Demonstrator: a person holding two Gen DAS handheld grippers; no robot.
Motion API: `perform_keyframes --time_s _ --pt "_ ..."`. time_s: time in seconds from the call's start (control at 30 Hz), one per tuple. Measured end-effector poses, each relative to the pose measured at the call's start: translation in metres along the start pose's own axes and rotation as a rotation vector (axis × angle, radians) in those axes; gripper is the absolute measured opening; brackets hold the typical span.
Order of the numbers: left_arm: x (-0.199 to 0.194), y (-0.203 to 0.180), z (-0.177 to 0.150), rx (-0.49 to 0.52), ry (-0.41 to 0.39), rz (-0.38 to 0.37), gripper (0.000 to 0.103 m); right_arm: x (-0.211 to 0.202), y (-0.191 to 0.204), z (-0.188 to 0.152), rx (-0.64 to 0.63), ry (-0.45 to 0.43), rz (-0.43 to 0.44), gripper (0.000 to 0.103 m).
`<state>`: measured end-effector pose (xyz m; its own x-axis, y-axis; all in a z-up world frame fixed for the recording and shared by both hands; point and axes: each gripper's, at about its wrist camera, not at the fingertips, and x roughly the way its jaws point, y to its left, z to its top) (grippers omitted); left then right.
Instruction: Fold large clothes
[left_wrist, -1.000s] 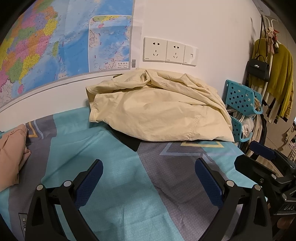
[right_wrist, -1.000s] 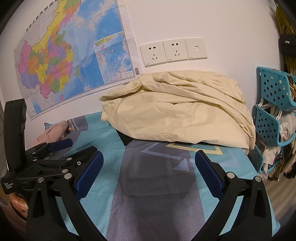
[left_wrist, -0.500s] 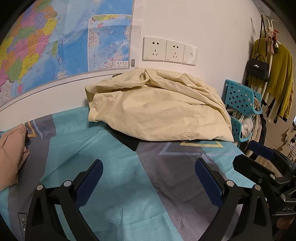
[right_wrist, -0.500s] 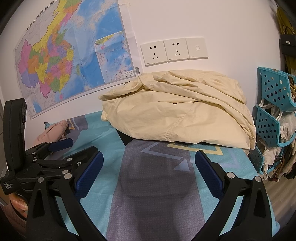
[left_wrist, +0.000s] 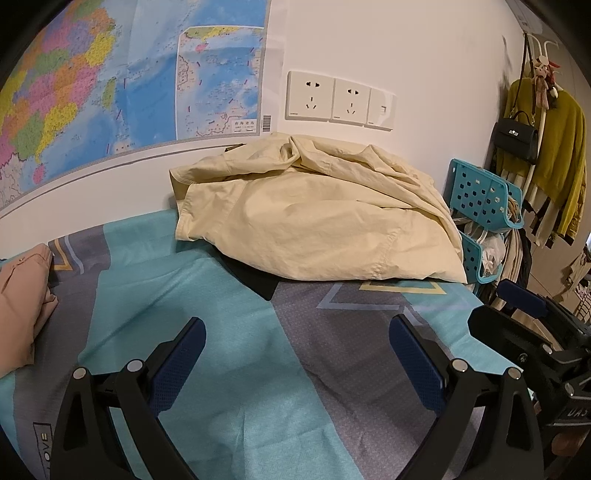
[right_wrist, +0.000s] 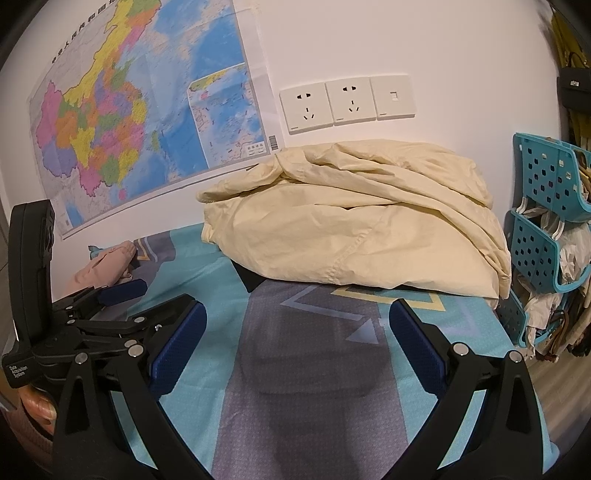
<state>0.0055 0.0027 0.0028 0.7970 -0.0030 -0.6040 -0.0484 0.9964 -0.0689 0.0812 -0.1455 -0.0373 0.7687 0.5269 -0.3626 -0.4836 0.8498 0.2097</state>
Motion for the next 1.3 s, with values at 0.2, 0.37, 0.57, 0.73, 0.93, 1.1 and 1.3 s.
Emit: perform_keyframes --time_s 0.2,0.37,0.57,0.73,0.93,1.1,1.3 --pt "0.001 0.000 0.000 0.000 0.002 -0.001 0.096 0.000 -0.001 0.000 0.001 0.001 0.001 0.098" --pt "0.001 -0.001 0.000 -0.001 0.004 -0.002 0.096 0.000 -0.002 0.000 0.001 0.001 0.004 0.098" --pt "0.001 -0.001 0.000 0.000 0.003 -0.001 0.096 0.001 -0.002 0.001 0.000 0.003 0.002 0.098" --pt "0.003 -0.002 0.000 -0.001 0.006 -0.003 0.096 0.001 -0.002 0.001 -0.004 0.006 0.000 0.098" --pt "0.005 -0.002 -0.002 -0.011 0.016 -0.005 0.096 0.004 -0.004 0.001 -0.005 0.007 0.001 0.098" --pt "0.008 -0.001 -0.001 -0.013 0.021 -0.006 0.096 0.007 -0.005 0.003 -0.007 0.008 0.000 0.098" --pt "0.011 0.000 0.000 -0.019 0.030 -0.010 0.096 0.010 -0.007 0.008 -0.016 0.012 -0.004 0.098"
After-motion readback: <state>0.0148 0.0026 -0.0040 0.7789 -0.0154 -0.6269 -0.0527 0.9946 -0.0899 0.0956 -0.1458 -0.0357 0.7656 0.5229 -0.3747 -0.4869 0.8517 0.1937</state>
